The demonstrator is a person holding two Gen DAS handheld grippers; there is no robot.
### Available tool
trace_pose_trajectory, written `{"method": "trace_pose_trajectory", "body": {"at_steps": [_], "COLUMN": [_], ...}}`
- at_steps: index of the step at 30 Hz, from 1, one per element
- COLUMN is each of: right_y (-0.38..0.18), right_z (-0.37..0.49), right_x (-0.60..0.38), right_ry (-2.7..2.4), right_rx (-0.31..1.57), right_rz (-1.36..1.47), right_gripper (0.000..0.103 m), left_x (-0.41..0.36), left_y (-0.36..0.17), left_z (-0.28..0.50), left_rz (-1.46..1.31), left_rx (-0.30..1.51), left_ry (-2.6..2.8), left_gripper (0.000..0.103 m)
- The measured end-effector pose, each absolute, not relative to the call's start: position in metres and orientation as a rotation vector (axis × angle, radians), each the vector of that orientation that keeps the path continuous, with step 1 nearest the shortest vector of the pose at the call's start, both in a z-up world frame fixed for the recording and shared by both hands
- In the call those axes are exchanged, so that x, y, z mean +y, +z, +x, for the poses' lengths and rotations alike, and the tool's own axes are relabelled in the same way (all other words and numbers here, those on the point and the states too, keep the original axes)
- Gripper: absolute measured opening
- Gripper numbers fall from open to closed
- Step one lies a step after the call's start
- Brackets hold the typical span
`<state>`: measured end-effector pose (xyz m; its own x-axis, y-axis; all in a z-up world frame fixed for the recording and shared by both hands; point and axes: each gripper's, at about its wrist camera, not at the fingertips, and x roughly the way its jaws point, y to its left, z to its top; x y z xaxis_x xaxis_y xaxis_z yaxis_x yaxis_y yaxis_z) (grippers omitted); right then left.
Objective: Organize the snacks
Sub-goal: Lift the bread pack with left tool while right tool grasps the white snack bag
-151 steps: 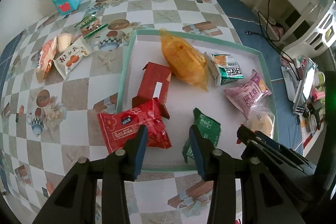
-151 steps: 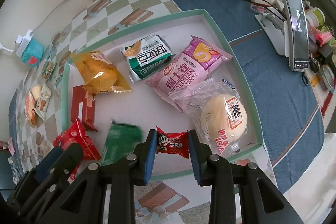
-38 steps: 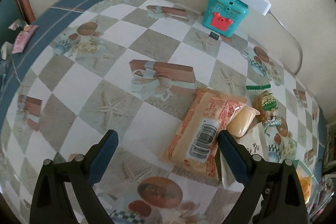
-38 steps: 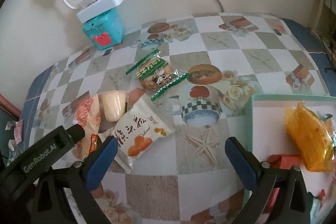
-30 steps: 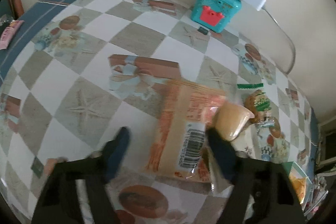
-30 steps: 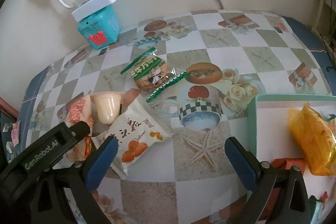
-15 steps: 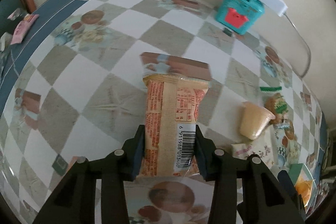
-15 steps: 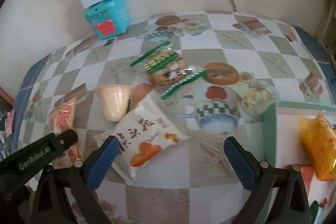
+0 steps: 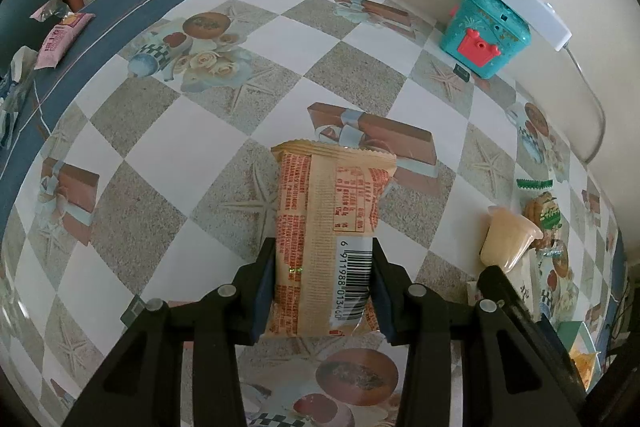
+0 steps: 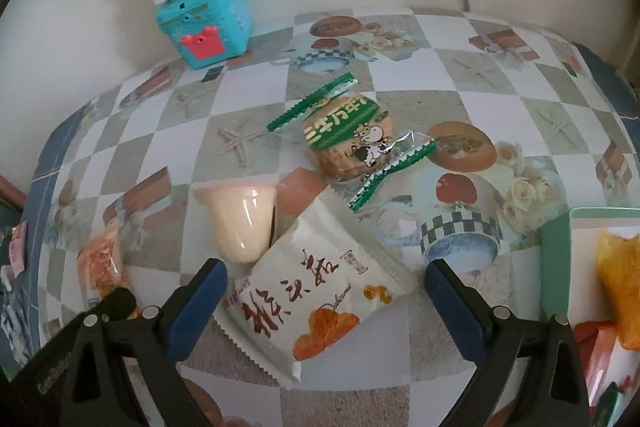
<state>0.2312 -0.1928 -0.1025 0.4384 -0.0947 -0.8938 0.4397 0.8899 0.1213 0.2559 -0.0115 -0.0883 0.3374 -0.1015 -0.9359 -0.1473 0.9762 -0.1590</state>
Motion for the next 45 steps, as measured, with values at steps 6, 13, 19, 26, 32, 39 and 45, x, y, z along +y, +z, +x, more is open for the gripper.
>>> {"method": "trace_pose_trajectory", "body": {"at_steps": [6,13,19,26,32,39,45], "right_y": [-0.099,-0.095,-0.095,-0.093,-0.092,-0.07,-0.047], "right_z": [0.226,0.212,0.202,0.181,0.161,0.133,0.101], "right_x": [-0.186,-0.189,-0.192,-0.196,-0.192,-0.188,-0.196], "right_ry": [-0.321,-0.285,-0.273,-0.267,-0.266,-0.248,-0.26], "right_rx": [1.053,1.019,1.03,1.073,1.117,1.107,1.082], "right_rz": [0.326,0.341,0.355,0.422,0.437,0.481,0.506], "right_gripper": [0.083,0.063,0.062,0.061,0.06,0.06,0.06], "left_x": [-0.016,-0.018,-0.023,-0.029,-0.03,-0.027,-0.036], "left_y": [-0.09,-0.091,-0.091,-0.092,-0.085,-0.065,-0.048], "left_z": [0.254,0.254,0.248,0.233,0.212,0.18,0.145], "left_rz": [-0.196,-0.19,-0.173,-0.166,-0.154,-0.18,-0.17], "left_rx": [1.233,1.245,1.262,1.323,1.369,1.366,1.33], "left_ry": [0.03,0.029,0.027,0.025,0.029,0.033,0.021], "left_gripper": [0.044,0.044,0.041,0.041,0.04,0.04,0.04]}}
